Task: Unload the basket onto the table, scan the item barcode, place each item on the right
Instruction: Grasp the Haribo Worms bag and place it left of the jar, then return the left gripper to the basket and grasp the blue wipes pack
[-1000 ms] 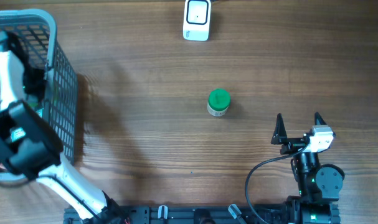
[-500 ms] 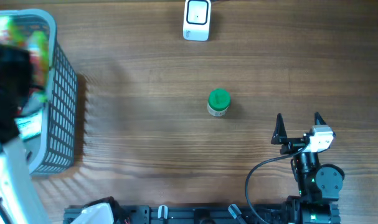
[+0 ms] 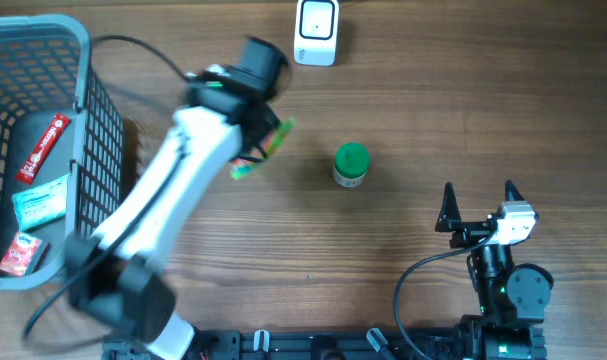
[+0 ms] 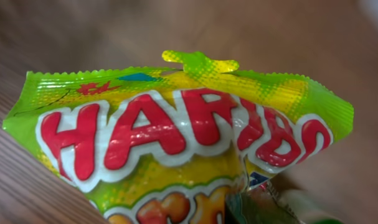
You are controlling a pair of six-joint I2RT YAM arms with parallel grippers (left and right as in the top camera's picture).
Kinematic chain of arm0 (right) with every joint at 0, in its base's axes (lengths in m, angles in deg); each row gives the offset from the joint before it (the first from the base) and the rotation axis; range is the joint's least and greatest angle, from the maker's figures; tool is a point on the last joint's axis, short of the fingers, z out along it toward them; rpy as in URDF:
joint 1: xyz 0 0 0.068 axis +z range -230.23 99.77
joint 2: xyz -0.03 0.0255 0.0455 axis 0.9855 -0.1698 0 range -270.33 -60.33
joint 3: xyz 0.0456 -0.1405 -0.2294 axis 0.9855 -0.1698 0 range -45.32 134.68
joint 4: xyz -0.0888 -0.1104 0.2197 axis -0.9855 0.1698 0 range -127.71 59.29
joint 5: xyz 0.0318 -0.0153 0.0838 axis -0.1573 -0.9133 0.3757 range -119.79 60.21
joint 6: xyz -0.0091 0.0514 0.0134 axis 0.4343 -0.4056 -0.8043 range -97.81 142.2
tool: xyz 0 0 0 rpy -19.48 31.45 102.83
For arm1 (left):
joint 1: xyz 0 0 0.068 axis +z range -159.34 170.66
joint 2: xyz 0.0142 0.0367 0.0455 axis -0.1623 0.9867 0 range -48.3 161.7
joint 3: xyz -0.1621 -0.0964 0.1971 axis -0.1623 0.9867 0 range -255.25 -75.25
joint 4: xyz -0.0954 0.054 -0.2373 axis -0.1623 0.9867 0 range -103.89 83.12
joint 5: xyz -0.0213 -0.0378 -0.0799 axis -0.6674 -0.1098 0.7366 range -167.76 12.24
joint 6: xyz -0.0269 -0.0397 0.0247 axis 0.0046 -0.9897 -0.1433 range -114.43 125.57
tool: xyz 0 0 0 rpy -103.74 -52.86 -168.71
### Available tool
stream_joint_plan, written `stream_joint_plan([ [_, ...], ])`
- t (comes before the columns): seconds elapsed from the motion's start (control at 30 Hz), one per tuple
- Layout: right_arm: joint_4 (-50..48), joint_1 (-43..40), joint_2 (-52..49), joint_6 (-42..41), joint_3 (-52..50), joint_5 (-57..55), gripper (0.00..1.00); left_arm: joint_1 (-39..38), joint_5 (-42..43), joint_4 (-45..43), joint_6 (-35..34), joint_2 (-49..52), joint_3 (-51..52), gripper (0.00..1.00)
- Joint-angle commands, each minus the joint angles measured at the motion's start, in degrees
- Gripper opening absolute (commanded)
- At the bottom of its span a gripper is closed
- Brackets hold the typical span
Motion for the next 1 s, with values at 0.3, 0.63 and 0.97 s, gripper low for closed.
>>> stream_joint_plan([
  [0.3,-0.3,0.2,0.1,0.7,-0.1,-0.8,1.0,-4.6,0.5,-4.6,-1.1,6.4,1.7,1.0],
  [0.63,-0.3,0.2,0.1,0.6,-0.1,-0.8,1.0,-3.1,-3.9,-3.6,2.9,-1.9,-1.2,0.24],
  [0.97,-0.3,0.2,0.1,0.7,-0.1,-0.8,1.0,15.4,-8.5,0.3,10.4,-21.9,-11.9,1.0],
])
